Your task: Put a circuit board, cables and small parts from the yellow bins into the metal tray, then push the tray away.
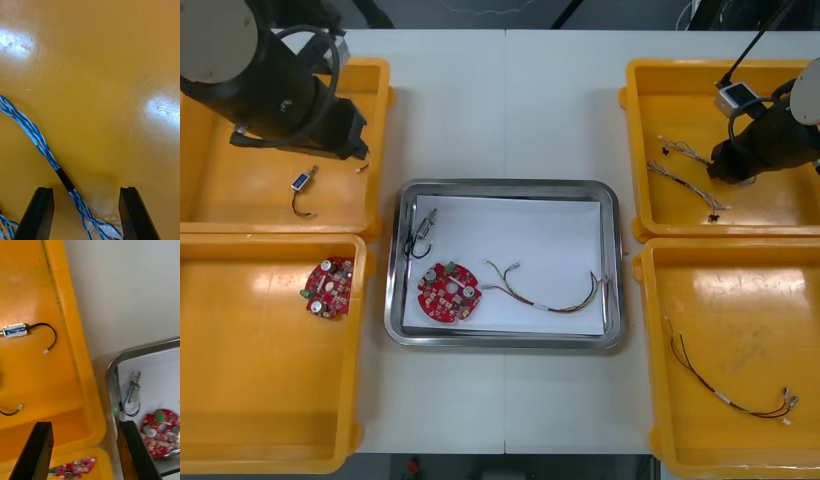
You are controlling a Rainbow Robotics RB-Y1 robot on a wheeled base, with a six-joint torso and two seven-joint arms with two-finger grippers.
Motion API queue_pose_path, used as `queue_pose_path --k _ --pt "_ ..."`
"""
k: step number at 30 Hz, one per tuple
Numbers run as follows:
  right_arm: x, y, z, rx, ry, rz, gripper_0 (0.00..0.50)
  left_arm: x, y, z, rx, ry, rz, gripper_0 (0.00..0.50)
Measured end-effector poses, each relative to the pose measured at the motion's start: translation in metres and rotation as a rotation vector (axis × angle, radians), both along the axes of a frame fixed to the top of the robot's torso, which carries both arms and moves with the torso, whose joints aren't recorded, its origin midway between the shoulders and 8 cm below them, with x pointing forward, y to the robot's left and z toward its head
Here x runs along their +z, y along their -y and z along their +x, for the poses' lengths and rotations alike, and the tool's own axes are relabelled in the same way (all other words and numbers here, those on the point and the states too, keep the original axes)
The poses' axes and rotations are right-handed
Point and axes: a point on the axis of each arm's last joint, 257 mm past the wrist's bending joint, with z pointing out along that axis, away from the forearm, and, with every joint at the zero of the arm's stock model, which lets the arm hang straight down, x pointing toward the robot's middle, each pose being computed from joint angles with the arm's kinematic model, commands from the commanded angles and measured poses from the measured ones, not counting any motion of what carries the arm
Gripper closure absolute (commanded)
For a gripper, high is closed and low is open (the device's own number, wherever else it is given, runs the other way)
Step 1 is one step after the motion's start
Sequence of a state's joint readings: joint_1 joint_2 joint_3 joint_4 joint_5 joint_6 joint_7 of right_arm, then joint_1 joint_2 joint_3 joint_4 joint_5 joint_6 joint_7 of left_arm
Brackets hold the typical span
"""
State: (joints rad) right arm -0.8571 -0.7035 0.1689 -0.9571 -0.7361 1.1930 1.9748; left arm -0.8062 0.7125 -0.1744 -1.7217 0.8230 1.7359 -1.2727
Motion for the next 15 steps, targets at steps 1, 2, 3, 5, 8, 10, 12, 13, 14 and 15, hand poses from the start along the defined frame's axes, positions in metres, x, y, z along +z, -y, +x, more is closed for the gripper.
queue_pose_path --k 1,2,3,5,8,10,12,13,14,15 --pt "-0.001 0.000 0.000 -0.001 0.000 0.002 0.000 -0.001 -0.006 0.002 -0.027 0.002 0.023 0.000" --pt "-0.002 -0.001 0.001 -0.001 0.001 0.004 0.000 -0.002 -0.013 0.005 -0.052 0.004 0.049 0.000" --pt "-0.002 -0.002 0.001 0.000 0.001 0.006 0.000 -0.003 -0.019 0.007 -0.065 0.005 0.067 0.000" --pt "-0.004 -0.004 0.001 0.001 -0.002 0.010 0.000 -0.005 -0.035 0.012 -0.075 0.001 0.098 0.000" --pt "-0.008 -0.006 0.000 0.000 -0.009 0.015 0.000 -0.010 -0.052 0.017 -0.043 -0.017 0.103 0.000" --pt "-0.009 -0.007 0.000 0.000 -0.011 0.018 0.000 -0.013 -0.062 0.021 -0.011 -0.027 0.100 0.000" --pt "-0.009 -0.007 0.000 -0.001 -0.011 0.020 0.000 -0.014 -0.070 0.026 0.015 -0.031 0.100 0.000" --pt "-0.010 -0.007 0.000 -0.003 -0.012 0.022 0.000 -0.015 -0.073 0.028 0.026 -0.034 0.099 0.000" --pt "-0.010 -0.007 0.000 -0.005 -0.013 0.025 0.000 -0.016 -0.076 0.031 0.034 -0.035 0.098 0.000" --pt "-0.011 -0.007 0.001 -0.008 -0.012 0.029 0.000 -0.016 -0.079 0.033 0.041 -0.035 0.098 0.000"
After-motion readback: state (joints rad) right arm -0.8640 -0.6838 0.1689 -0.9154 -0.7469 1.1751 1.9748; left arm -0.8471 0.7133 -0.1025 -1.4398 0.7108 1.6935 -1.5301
